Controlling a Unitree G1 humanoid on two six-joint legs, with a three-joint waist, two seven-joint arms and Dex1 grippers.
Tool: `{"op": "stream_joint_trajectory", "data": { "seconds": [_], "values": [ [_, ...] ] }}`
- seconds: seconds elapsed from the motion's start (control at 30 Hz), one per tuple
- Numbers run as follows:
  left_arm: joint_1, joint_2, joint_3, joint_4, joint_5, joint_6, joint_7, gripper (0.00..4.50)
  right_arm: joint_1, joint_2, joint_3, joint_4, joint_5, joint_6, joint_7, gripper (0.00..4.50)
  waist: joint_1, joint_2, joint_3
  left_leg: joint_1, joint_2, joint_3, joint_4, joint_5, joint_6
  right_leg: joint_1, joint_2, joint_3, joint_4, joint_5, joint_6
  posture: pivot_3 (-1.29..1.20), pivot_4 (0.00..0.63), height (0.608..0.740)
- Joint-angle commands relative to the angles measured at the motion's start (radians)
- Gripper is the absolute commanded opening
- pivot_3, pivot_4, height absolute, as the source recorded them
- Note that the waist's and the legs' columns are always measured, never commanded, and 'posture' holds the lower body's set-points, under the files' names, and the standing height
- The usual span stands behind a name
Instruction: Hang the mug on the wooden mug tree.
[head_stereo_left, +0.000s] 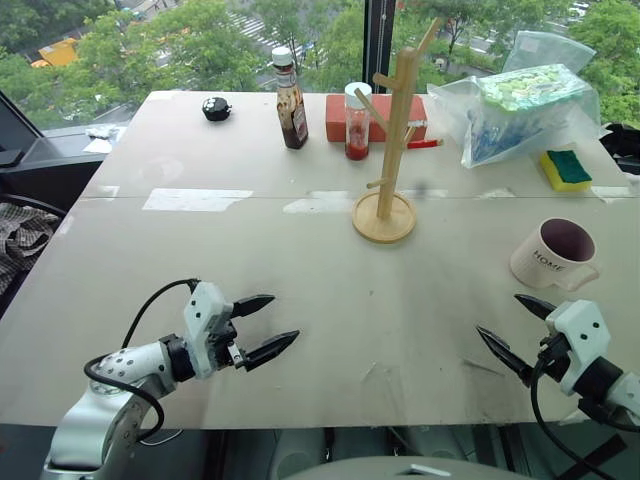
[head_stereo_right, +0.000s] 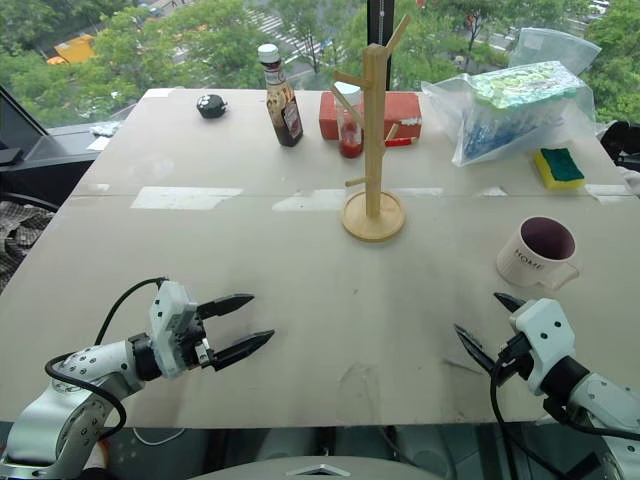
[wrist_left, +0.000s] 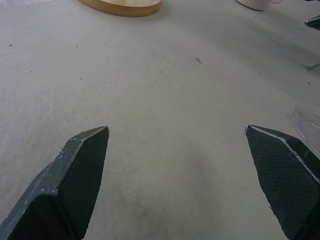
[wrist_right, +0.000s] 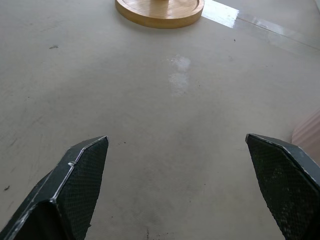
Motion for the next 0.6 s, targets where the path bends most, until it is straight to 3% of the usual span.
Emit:
{"op": "stream_joint_trajectory", "data": {
  "seconds": [0.03,0.27,0.37,0.6],
  "values": [
    [-0.047,0.003,0.015,-0.037,-0.047,-0.005,-0.018,4.50,-0.014,0.016,-0.028,0.014,0.010,-0.044,0.000,4.46,0.000,0.000,0.000,0.000,0.000,0.000,0.000,0.000,0.000,0.000,0.000,0.000,0.000,0.000,0.000,0.00,0.150,0.740],
    [-0.229,0.014,0.012,-0.068,-0.253,0.068,-0.127,4.50,-0.020,0.121,-0.111,0.050,0.046,-0.030,-0.107,4.46,0.008,-0.001,0.000,0.000,0.000,0.000,0.001,0.000,0.000,0.000,0.000,0.000,0.001,0.000,0.000,0.00,0.150,0.740],
    [-0.261,0.047,-0.015,-0.085,-0.267,0.078,-0.189,4.50,0.018,0.154,-0.145,0.050,0.026,-0.030,-0.147,4.46,0.006,-0.001,0.000,-0.001,0.000,0.000,0.000,0.002,-0.004,0.000,0.001,0.000,0.000,0.000,0.000,0.00,0.150,0.740],
    [-0.328,0.046,-0.102,-0.142,-0.271,0.097,-0.233,4.50,-0.014,0.317,-0.193,0.072,-0.064,-0.012,-0.409,4.46,-0.006,0.000,-0.001,0.000,0.000,0.001,-0.001,0.003,-0.005,0.000,0.001,0.002,0.000,0.000,0.000,0.00,0.150,0.740]
  ]
}}
